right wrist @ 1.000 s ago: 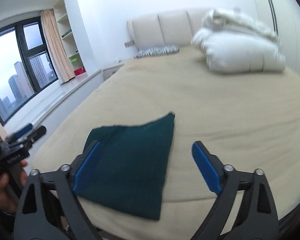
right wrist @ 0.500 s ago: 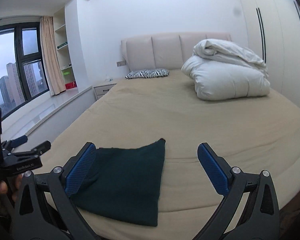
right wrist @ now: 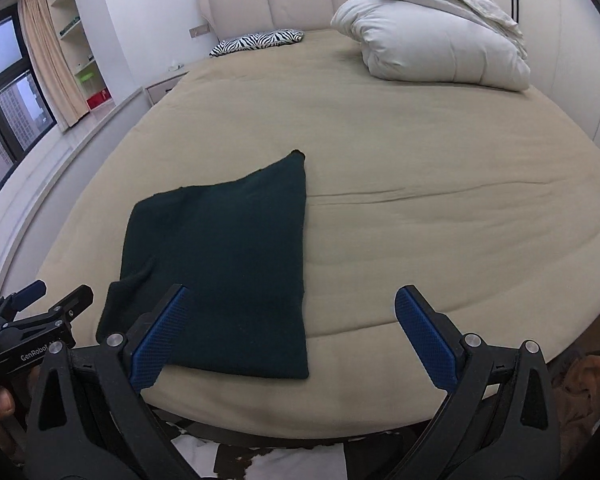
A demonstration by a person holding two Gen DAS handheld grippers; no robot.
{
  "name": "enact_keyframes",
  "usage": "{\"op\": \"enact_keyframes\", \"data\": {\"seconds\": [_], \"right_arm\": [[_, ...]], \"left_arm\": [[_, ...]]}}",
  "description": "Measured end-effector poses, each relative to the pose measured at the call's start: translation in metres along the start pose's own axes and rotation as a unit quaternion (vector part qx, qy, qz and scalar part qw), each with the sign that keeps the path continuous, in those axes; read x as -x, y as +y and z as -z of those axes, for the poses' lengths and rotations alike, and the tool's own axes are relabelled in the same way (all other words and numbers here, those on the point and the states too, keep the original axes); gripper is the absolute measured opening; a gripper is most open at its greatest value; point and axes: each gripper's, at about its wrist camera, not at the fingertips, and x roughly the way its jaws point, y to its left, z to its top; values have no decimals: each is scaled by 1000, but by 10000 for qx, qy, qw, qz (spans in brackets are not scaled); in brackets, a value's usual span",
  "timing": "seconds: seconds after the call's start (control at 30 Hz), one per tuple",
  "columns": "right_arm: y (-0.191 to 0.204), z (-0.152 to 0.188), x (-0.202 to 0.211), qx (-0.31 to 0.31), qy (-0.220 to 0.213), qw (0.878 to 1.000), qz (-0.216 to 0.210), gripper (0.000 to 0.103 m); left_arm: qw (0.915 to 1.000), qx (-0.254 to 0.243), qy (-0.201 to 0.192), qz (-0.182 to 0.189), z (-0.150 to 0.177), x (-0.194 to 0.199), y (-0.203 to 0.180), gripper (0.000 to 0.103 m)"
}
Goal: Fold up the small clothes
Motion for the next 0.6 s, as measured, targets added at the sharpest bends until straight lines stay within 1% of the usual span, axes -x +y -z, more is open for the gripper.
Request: {"op": "enact_keyframes", "data": {"seconds": [0.17, 0.6], "right_arm": [[6, 9, -11, 133, 109, 9999, 17, 103], [10, 8, -14, 257, 289, 9993, -12, 103]], "left_arm": [[9999, 58, 106, 19, 4, -3, 4, 103], [9999, 48, 134, 33, 3, -5, 6, 103]]}}
